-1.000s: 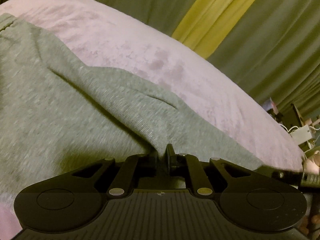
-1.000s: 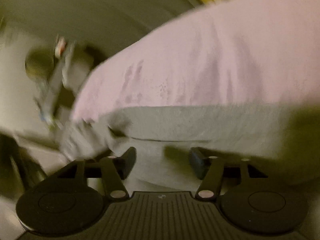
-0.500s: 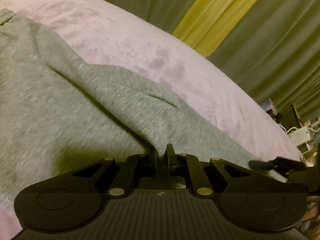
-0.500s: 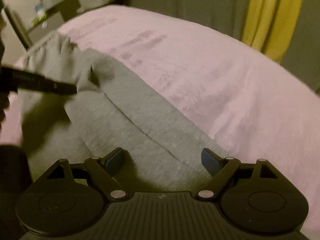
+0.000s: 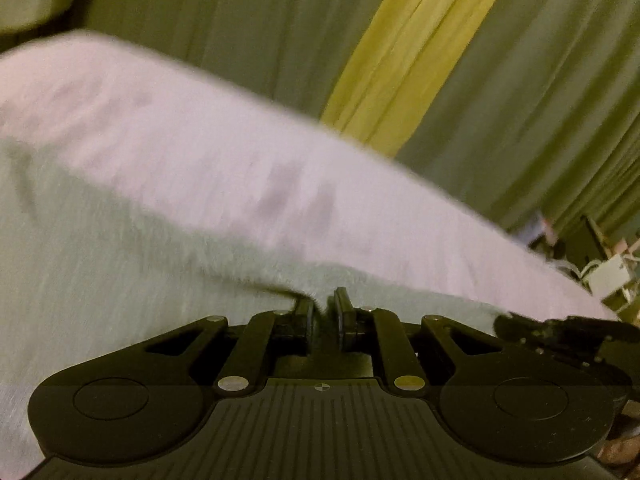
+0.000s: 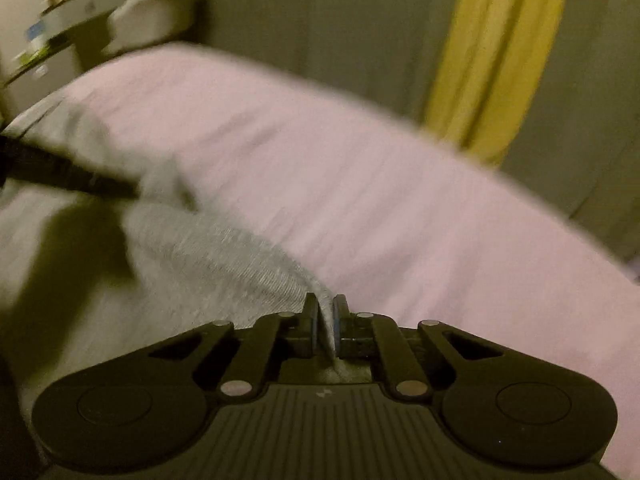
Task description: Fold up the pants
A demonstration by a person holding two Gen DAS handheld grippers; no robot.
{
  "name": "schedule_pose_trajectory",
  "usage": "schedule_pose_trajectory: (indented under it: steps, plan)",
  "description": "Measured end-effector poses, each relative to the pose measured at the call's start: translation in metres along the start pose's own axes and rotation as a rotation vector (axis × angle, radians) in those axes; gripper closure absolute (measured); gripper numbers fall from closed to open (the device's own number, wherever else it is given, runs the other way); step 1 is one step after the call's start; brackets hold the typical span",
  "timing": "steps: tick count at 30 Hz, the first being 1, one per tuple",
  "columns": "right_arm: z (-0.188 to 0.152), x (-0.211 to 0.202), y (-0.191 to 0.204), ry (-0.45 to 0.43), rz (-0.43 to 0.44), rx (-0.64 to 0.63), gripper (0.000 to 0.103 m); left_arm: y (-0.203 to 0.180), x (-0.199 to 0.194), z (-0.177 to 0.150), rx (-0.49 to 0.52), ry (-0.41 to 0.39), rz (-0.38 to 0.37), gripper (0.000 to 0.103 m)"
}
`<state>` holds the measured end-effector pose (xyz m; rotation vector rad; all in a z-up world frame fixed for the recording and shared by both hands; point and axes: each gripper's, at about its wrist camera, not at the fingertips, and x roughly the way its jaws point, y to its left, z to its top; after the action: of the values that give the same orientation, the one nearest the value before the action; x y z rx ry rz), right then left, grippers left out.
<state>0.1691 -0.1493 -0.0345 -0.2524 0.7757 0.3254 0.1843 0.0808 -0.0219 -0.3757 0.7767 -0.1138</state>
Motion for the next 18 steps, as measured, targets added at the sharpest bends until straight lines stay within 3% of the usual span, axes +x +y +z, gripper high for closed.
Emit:
schedule_pose_trajectory:
  steps: [1, 2, 3, 4, 6, 7, 9, 10, 11, 13, 14, 16, 18]
  plan:
    - [0.003, 0.004, -0.001, -0.019, -0.022, -0.008, 0.1, -0.004, 0.005, 0.001, 0.051, -0.037, 0.008, 0.086]
    - [0.002, 0.012, -0.004, -0.015, -0.029, 0.047, 0.099, -0.007, 0.014, 0.003, 0.089, -0.023, 0.032, 0.084]
    - [0.0, 0.021, -0.006, 0.003, -0.042, 0.087, 0.099, -0.007, 0.024, 0.004, 0.095, 0.016, 0.069, 0.07]
    - [-0.005, 0.032, -0.004, 0.033, -0.085, 0.099, 0.099, -0.003, 0.033, 0.006, 0.068, 0.065, 0.105, 0.066]
    - [-0.015, 0.052, -0.006, 0.108, -0.221, 0.124, 0.097, 0.011, 0.028, 0.005, 0.0, 0.079, 0.06, 0.061]
    - [-0.018, 0.049, -0.014, 0.096, -0.21, 0.186, 0.096, 0.017, 0.022, 0.004, -0.013, 0.08, 0.041, 0.048]
    - [-0.025, 0.033, -0.03, 0.037, -0.141, 0.35, 0.08, 0.029, 0.01, 0.0, -0.004, 0.1, 0.062, 0.026]
    - [-0.028, 0.025, -0.035, 0.023, -0.107, 0.415, 0.059, 0.032, 0.006, -0.003, 0.017, 0.114, 0.093, 0.021]
    - [-0.034, 0.018, -0.036, 0.008, -0.07, 0.457, 0.046, 0.036, 0.004, -0.009, 0.054, 0.137, 0.131, 0.022]
    - [-0.046, 0.008, -0.026, 0.018, -0.006, 0.431, 0.045, 0.039, 0.001, -0.02, 0.131, 0.16, 0.21, 0.022]
    - [-0.052, 0.008, -0.014, 0.061, 0.03, 0.351, 0.04, 0.04, -0.002, -0.026, 0.18, 0.165, 0.241, 0.021]
    - [-0.064, -0.001, 0.011, 0.067, -0.014, 0.178, 0.04, 0.042, -0.009, -0.035, 0.245, 0.17, 0.29, 0.021]
    - [-0.065, -0.017, 0.024, 0.059, -0.085, 0.118, 0.04, 0.047, -0.021, -0.041, 0.262, 0.177, 0.315, 0.022]
